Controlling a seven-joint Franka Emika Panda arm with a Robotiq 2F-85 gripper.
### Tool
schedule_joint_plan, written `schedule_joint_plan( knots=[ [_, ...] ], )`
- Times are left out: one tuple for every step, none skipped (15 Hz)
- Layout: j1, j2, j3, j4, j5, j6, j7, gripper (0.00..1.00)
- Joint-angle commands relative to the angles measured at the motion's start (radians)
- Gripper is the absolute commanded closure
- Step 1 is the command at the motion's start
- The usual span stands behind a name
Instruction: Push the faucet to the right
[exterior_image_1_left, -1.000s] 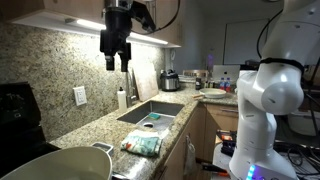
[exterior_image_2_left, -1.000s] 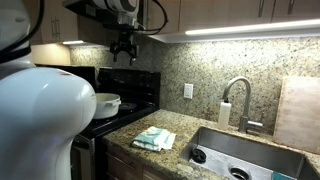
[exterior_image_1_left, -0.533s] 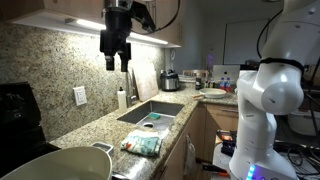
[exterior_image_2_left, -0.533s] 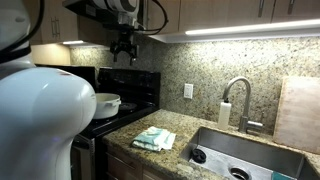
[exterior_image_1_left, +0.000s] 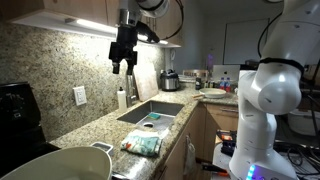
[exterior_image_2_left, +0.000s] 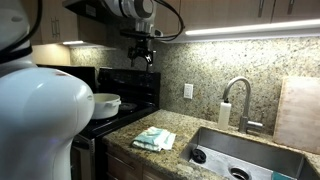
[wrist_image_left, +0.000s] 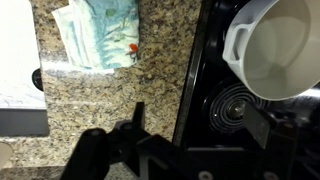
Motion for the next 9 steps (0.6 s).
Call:
schedule_joint_plan(
  knots=[
    [-0.067,-0.041,-0.035,-0.065,-0.025,0.064,0.002,0.0],
    [-0.088,-0.05,-0.046,-0.081,-0.036,0.079,0.012,0.0],
    [-0.11,-0.059,-0.064,-0.102,-0.043,0.105,0.007,0.0],
    [-0.132,-0.061,-0.084,-0.121,-0.047,0.137,-0.002,0.0],
    [-0.152,-0.065,-0.096,-0.14,-0.06,0.174,0.0,0.0],
    [-0.172,-0.063,-0.108,-0.16,-0.079,0.231,-0.007,0.0],
    [-0.195,-0.063,-0.108,-0.181,-0.123,0.294,0.005,0.0],
    [-0.218,-0.057,-0.112,-0.205,-0.171,0.372,0.004,0.0],
    [-0.238,-0.063,-0.115,-0.23,-0.215,0.433,0.007,0.0]
  ],
)
